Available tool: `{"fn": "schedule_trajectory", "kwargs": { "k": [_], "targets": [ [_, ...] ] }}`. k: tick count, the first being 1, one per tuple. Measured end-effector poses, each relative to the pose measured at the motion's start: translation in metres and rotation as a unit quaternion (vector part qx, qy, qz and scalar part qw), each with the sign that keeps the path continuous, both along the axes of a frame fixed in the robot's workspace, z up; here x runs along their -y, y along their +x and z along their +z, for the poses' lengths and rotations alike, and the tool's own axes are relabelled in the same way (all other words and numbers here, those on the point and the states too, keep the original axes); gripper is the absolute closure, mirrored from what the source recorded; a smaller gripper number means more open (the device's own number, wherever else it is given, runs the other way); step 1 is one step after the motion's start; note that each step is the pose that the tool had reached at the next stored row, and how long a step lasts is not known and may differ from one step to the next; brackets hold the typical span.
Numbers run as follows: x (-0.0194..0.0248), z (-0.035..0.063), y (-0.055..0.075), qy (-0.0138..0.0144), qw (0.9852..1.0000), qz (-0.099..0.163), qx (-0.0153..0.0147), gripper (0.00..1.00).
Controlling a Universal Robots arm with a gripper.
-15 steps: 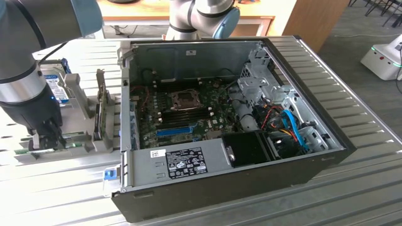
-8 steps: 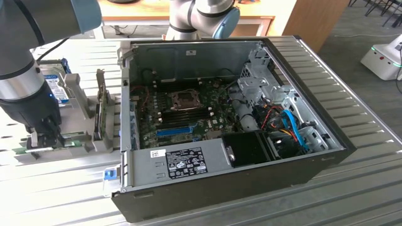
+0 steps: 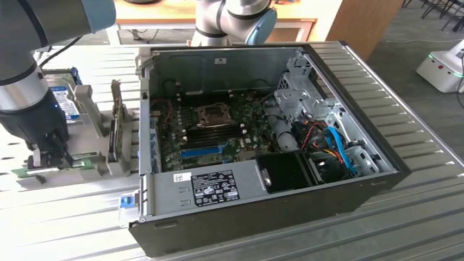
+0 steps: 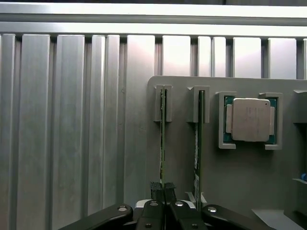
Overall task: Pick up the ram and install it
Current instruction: 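Pick up the ram and move it above insertion slot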
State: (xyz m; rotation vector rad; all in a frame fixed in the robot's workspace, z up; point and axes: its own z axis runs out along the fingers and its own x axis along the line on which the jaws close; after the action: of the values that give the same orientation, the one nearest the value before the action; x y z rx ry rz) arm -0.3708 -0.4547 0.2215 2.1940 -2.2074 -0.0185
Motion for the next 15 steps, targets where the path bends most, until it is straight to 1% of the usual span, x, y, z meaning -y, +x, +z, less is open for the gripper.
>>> {"fn": "schedule_trajectory", "kwargs": {
  "k": [15],
  "targets": [
    [0.0000, 0.0193, 0.000, 0.0000, 1.0000, 0.000, 0.0000, 0.88]
  ]
}}
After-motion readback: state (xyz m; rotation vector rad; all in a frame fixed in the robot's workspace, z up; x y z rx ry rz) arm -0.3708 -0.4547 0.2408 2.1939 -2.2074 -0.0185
